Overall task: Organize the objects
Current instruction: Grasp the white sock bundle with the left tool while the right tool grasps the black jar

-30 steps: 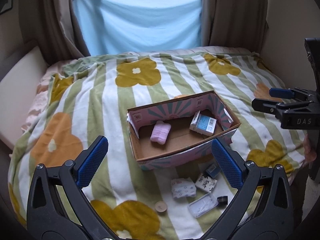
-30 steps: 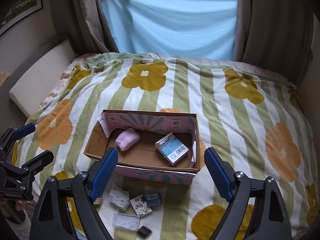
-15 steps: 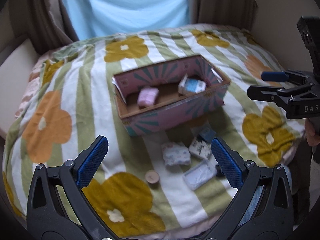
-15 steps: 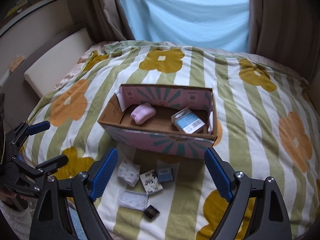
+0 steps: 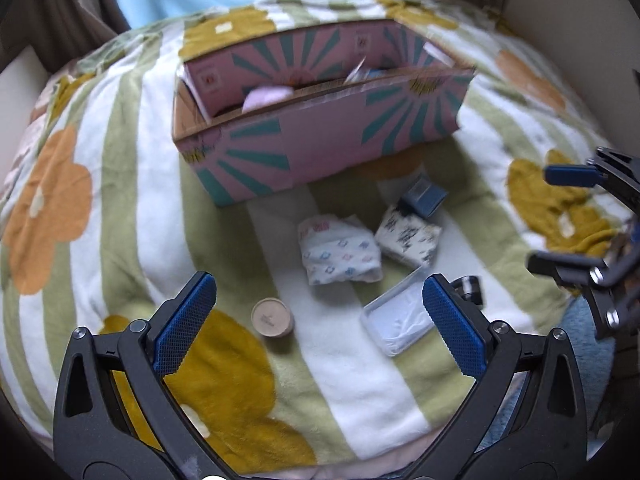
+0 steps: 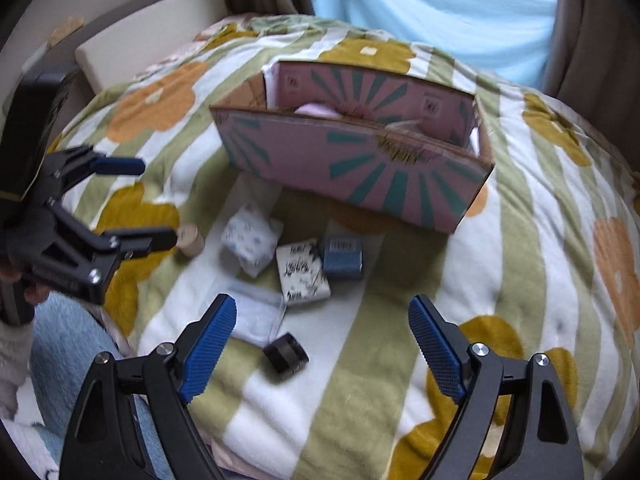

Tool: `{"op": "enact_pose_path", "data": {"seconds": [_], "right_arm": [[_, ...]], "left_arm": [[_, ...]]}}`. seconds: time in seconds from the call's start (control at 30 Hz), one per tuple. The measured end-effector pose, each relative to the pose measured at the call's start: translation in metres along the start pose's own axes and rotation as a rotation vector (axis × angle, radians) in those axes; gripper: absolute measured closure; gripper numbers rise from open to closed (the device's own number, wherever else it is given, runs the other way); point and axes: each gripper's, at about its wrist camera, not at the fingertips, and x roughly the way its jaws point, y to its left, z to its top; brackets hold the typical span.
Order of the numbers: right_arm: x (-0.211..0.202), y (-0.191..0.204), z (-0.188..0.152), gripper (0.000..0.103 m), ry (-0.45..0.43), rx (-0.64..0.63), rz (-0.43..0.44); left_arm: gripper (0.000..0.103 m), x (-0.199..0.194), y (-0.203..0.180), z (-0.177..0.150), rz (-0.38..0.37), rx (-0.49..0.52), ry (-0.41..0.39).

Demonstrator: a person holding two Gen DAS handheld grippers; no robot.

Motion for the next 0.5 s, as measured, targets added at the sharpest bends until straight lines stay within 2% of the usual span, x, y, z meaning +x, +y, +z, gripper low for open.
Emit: {"op": "enact_pose_path", "data": {"seconds": [0.1, 0.3, 0.5], "right_arm": [[0.016, 0.004, -0.014, 0.017, 0.025, -0.031, -0.005], [0.047, 0.016, -0.034, 0.017, 0.089, -0.095, 0.01], [0.069, 0.019, -0.042, 0.019, 0.125, -0.097, 0.005]], "left_arm": [[0.0, 0.023, -0.002, -0.002, 0.014, 0.02, 0.055], [0.0, 0.052, -0.009, -0.004, 0.019, 0.044, 0.115], [0.0, 0.073, -0.016, -0.001, 0.006, 0.063, 0.137]]}}
